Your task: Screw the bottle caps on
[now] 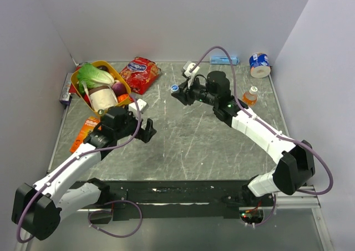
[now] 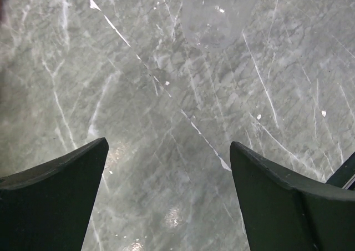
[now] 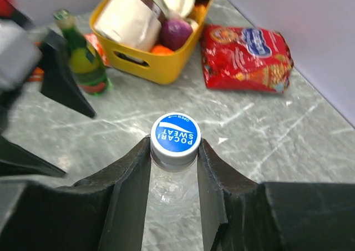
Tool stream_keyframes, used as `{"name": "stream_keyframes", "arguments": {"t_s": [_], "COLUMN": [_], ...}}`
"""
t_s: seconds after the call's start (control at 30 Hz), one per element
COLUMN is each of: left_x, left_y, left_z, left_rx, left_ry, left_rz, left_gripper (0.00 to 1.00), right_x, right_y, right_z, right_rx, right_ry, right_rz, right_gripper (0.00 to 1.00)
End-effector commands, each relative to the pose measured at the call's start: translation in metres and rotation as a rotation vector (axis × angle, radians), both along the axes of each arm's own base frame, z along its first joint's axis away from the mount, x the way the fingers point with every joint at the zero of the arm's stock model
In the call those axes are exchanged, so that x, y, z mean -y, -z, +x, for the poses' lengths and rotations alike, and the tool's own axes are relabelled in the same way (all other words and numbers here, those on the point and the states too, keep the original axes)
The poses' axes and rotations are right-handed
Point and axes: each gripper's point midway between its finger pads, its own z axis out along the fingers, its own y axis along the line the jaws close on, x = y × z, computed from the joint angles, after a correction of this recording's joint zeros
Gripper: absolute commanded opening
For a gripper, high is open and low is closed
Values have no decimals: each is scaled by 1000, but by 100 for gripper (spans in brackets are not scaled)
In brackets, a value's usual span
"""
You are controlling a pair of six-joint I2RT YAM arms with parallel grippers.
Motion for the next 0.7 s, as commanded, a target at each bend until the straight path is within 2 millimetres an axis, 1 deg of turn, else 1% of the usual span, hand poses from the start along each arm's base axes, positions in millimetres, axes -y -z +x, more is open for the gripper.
{"name": "stream_keyframes", "arguments": {"t_s": [0.0, 0.1, 0.13, 0.17, 0.27, 0.3, 0.33, 0.4, 0.43, 0.47, 0.5, 0.57, 0.67], "left_x": [-4, -3, -3, -3, -3, -4, -5, -7, -9, -10, -13, -16, -21], "left_y": [-15, -12, -11, -9, -9, -9, -9, -11, -11, -14, -12, -15, -14], "left_z": [2, -2, -2, -2, 3, 6, 8, 14, 16, 20, 24, 29, 35], "left_rx": [36, 1, 14, 5, -6, -8, -7, 3, 4, 16, 11, 15, 3], "left_ry": [8, 31, 52, 55, 59, 57, 57, 56, 51, 48, 38, 29, 21], "left_rz": [-12, -12, 7, 14, 22, 26, 31, 48, 54, 62, 67, 72, 83], "left_gripper": [96, 96, 96, 96, 96, 96, 96, 96, 96, 96, 96, 96, 96], "right_x": [18, 17, 18, 17, 17, 17, 18, 17, 18, 17, 17, 16, 15], "right_y": [-22, -12, -3, -3, 8, 7, 16, 18, 25, 27, 27, 38, 47], "right_z": [20, 17, 19, 20, 22, 22, 23, 22, 22, 20, 21, 21, 25], "right_rx": [96, 147, 145, 158, 181, 201, 205, 238, 238, 247, 272, 268, 250], "right_ry": [60, 23, 22, 20, 11, 5, 0, -14, -21, -34, -37, -41, -35], "right_rz": [103, 107, 98, 98, 80, 83, 65, 65, 58, 57, 59, 49, 57], "right_gripper": [0, 0, 0, 0, 3, 4, 4, 4, 4, 5, 5, 4, 4]}}
